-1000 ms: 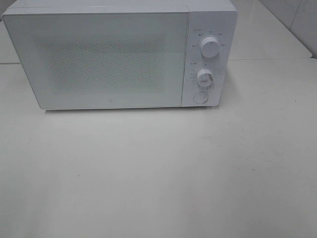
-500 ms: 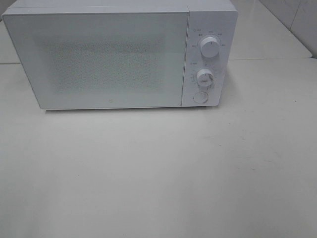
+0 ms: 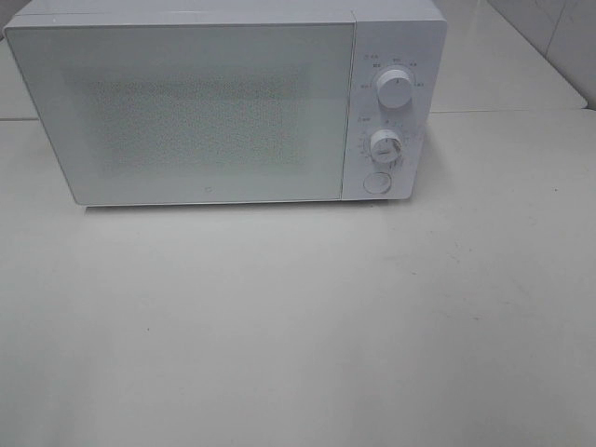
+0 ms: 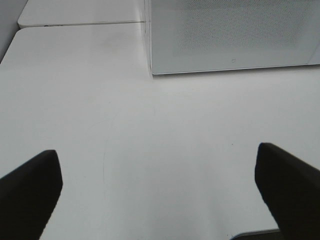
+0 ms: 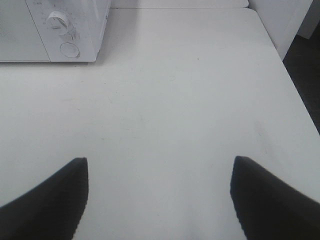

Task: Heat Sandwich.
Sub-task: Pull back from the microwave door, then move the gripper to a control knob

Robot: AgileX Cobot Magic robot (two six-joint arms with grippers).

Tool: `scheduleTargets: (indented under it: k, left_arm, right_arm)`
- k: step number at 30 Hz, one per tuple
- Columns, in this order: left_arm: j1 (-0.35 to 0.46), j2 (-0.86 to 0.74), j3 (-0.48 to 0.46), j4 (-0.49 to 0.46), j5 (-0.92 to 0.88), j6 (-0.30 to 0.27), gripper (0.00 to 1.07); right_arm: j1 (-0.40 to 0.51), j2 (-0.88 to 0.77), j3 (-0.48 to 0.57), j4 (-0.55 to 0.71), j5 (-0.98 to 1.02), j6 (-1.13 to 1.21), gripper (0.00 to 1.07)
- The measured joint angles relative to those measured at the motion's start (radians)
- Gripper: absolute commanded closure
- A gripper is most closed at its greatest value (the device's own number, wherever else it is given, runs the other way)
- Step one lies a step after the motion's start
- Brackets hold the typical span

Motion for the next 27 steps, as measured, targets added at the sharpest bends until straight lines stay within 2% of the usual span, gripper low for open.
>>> scheduleTargets:
  k: [13, 18, 20, 27]
  left_arm:
    - [0.0, 0.0, 0.0, 0.0, 0.0, 0.0, 0.05]
    - [0.0, 0.0, 0.0, 0.0, 0.0, 0.0, 0.05]
    - [0.0, 0.0, 0.0, 0.0, 0.0, 0.0, 0.05]
    - [0.0, 0.0, 0.0, 0.0, 0.0, 0.0, 0.05]
  right_arm:
    - [0.0, 0.0, 0.0, 0.0, 0.0, 0.0, 0.3]
    - [0.0, 0.0, -0.007, 0.0, 0.0, 0.004, 0.25]
    - [0.0, 0.02, -0.024, 0.0, -0.005, 0.005, 0.22]
    - [0.0, 0.121, -0.035, 0.001, -0.091, 0.006, 0.22]
